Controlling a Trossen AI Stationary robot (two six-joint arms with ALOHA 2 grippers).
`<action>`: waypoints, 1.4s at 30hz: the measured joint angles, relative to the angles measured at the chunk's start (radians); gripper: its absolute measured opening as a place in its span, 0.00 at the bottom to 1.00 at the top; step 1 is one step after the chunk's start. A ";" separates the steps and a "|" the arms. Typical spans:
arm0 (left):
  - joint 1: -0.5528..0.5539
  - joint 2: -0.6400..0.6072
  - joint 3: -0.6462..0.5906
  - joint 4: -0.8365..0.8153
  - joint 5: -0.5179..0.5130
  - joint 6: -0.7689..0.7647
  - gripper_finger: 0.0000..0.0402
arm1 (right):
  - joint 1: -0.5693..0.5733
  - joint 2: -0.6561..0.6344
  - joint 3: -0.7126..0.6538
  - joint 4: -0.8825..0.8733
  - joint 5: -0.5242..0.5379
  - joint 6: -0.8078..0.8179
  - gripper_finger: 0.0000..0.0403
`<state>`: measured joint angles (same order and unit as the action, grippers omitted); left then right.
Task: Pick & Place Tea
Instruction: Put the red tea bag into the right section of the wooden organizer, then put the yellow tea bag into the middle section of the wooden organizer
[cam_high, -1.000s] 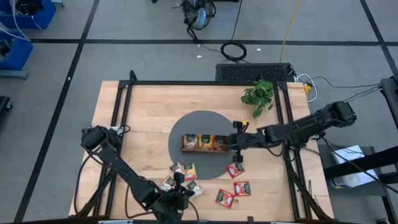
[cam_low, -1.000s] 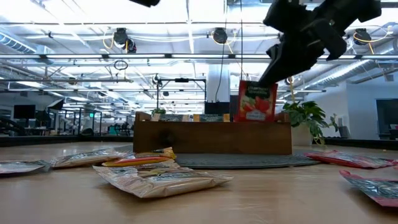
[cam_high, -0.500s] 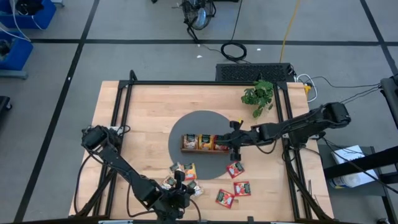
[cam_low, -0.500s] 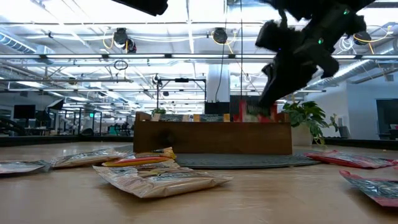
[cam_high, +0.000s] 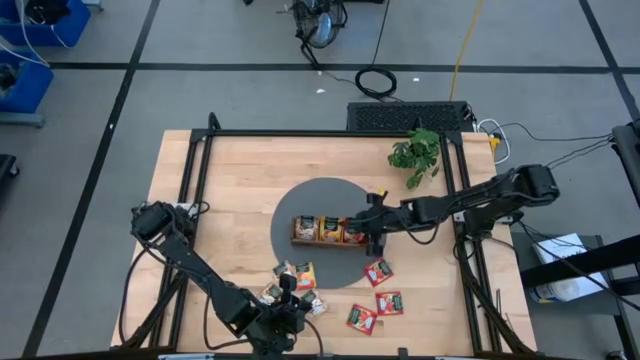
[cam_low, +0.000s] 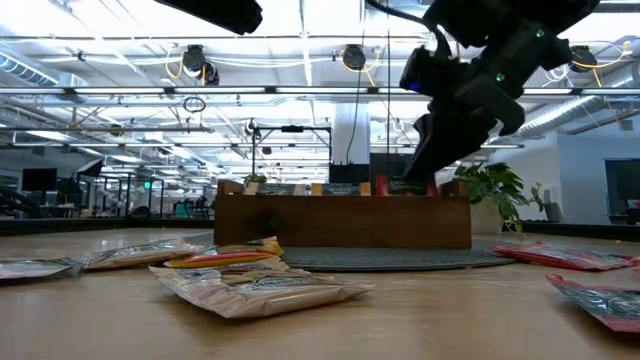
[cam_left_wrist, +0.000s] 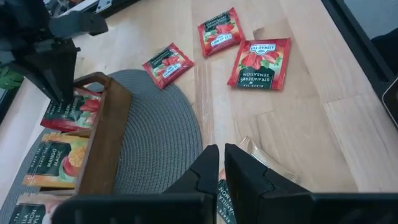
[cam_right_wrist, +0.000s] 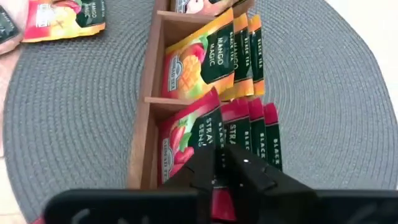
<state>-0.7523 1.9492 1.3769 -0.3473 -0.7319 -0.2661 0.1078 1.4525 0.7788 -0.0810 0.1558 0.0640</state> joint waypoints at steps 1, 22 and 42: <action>0.000 0.000 0.000 0.000 0.000 -0.003 0.09 | 0.000 -0.004 0.000 -0.005 0.000 0.001 0.10; -0.065 0.017 -0.071 -0.011 0.018 -0.400 0.09 | 0.118 -0.147 0.000 0.017 -0.026 0.054 0.39; 0.056 0.028 -0.224 0.068 0.106 -0.505 0.09 | 0.258 0.408 -0.031 0.957 -0.196 0.159 0.33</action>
<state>-0.6958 1.9770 1.1534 -0.2791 -0.6254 -0.7711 0.3659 1.8600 0.7480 0.8761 -0.0404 0.2230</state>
